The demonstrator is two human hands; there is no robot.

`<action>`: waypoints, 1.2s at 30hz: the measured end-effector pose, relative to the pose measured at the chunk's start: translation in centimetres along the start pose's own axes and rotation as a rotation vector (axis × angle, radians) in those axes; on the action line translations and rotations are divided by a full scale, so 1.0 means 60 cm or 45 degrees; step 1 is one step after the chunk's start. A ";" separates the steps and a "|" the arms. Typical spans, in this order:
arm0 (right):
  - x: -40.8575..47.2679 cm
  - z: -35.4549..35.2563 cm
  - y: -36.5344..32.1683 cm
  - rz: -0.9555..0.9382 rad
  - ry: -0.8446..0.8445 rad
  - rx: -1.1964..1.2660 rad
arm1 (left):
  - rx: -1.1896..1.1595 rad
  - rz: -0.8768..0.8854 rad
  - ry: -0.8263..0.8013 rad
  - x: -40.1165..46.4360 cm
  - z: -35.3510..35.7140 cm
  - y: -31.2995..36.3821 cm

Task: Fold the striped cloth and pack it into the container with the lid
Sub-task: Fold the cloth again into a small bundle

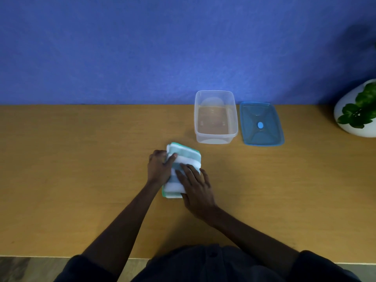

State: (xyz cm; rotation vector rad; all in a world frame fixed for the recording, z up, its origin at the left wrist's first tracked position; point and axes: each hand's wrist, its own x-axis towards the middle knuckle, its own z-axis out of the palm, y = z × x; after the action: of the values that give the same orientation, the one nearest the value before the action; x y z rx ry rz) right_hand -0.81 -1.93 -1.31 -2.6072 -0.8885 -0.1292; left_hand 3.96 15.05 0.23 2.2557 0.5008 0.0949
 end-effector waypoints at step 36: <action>0.043 0.007 0.069 0.434 -0.158 0.302 | 0.446 0.134 0.005 -0.082 0.028 -0.035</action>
State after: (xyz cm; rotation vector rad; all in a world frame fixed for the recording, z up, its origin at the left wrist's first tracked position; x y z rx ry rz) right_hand 3.74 -3.31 -2.48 -2.5161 -0.4530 0.2186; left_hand -0.86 13.19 -1.98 2.6255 0.4265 0.0693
